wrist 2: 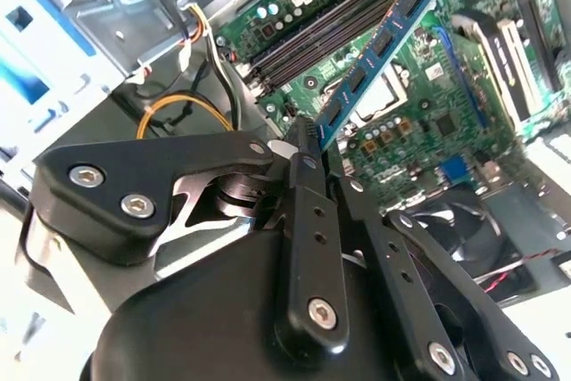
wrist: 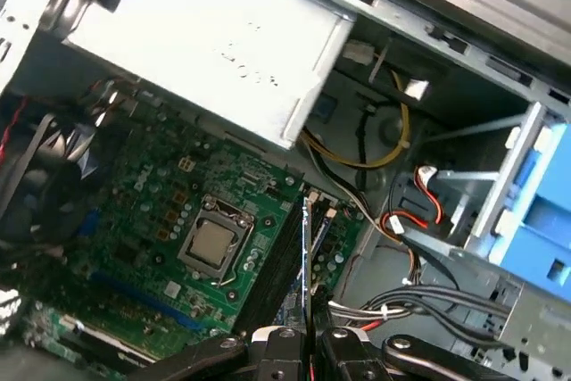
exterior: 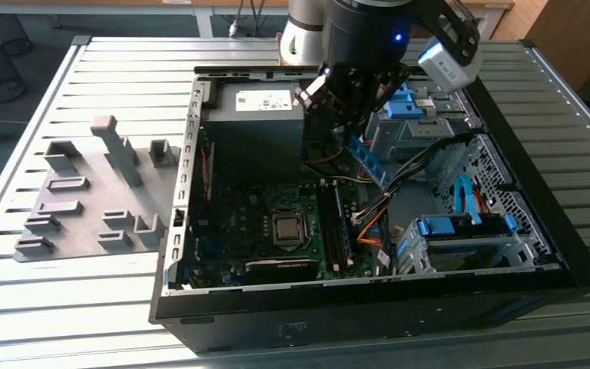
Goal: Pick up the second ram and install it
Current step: 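Insert the second ram into the second slot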
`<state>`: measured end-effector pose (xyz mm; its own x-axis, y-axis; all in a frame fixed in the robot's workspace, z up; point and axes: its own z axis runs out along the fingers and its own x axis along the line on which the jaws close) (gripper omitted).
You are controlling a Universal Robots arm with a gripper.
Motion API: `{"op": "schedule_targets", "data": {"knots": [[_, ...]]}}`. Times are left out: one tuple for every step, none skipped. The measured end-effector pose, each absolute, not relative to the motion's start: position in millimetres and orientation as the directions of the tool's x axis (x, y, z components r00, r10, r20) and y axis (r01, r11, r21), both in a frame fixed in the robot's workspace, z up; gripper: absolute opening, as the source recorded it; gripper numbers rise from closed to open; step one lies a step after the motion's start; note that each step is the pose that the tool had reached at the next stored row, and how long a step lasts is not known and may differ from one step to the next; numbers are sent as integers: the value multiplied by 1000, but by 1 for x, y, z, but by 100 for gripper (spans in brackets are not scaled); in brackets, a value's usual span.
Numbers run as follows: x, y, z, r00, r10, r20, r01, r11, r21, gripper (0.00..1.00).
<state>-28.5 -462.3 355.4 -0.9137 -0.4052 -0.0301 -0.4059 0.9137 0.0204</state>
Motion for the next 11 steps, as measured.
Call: {"op": "schedule_targets", "data": {"knots": [[-28, -462, 355, -921, -389, -30, -390, 921, 20, 14], [-28, -462, 355, -927, -373, -30, -374, 927, 20, 14], [-28, -462, 355, -933, -358, -30, -359, 933, 20, 14], [-28, -462, 355, -939, -341, -30, -342, 940, 20, 14], [-28, -462, 355, -945, -326, -30, -326, 945, 20, 14], [-28, -462, 355, -950, -310, -30, -311, 950, 20, 14], [-28, -462, 354, -955, -296, -30, -296, 955, 20, 14], [-28, -462, 354, -959, -282, -30, -282, 959, 20, 14], [-28, -462, 354, -963, -268, -30, -268, 963, 20, 14], [-28, -462, 354, -967, -254, -30, -254, 967, 20, 14], [-28, -462, 354, -970, -240, -30, -240, 970, 20, 14]]}}
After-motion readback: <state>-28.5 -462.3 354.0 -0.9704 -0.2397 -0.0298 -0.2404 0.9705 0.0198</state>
